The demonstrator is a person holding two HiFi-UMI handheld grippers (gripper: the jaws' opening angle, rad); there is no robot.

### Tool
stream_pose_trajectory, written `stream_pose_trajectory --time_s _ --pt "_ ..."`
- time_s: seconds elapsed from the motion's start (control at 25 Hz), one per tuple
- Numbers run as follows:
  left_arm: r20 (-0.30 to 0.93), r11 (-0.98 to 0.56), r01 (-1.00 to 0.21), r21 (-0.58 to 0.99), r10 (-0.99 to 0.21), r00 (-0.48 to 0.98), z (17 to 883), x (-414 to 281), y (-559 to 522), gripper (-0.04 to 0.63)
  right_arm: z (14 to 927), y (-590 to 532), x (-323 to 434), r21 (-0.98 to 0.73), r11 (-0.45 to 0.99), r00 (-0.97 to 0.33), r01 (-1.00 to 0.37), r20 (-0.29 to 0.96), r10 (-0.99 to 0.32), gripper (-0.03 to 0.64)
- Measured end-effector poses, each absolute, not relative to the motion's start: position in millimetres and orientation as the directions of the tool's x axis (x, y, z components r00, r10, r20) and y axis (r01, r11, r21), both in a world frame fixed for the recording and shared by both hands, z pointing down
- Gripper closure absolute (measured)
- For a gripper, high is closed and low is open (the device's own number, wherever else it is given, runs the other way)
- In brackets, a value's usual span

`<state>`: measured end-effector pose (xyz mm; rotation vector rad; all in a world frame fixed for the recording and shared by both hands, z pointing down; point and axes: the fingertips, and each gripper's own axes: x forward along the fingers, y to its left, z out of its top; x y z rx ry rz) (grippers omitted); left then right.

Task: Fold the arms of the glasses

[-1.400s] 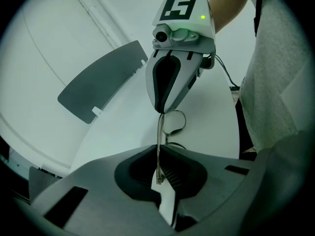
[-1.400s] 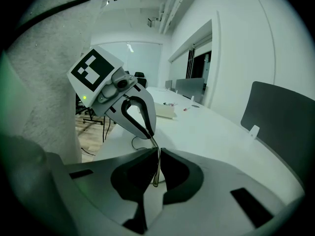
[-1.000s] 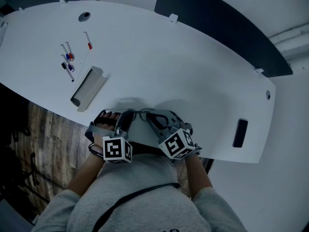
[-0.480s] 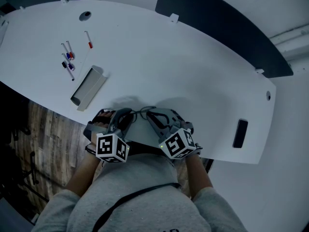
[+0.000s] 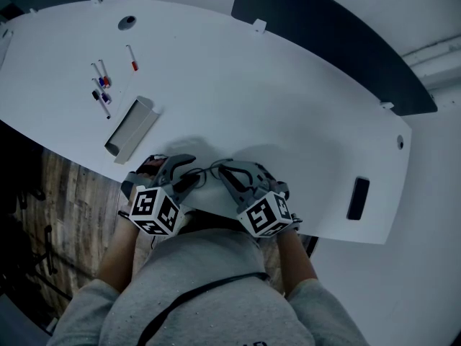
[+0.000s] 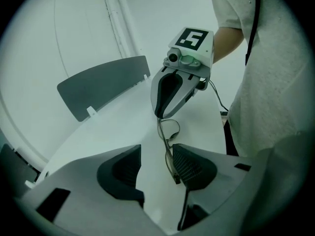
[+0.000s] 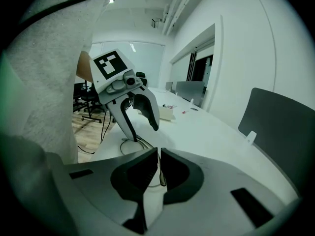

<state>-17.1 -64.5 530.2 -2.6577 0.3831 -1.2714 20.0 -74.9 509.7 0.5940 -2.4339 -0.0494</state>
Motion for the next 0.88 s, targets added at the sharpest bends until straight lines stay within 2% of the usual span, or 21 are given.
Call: stream_pose_trajectory --time_s 0.08,0.36,0.88 --pt "0.744 -0.957 -0.137 -0.257 -0.286 0.603 533.0 -18.0 -61.3 0.342 509.8 -73.6 20.8 0.178 0.895 -0.701 -0.408 0.567 -0.432 0.586" --pt "0.725 -0.936 -0.167 -0.309 -0.345 0.596 535.4 -19.2 -50.4 0.342 511.6 -69.7 24.6 0.178 0.896 -0.698 -0.406 0.573 -0.430 0.586" --pt "0.722 -0.933 -0.212 -0.292 -0.360 0.591 541.8 -23.7 -41.3 0.342 525.1 -66.9 26.8 0.179 0.900 -0.675 -0.397 0.607 -0.419 0.586"
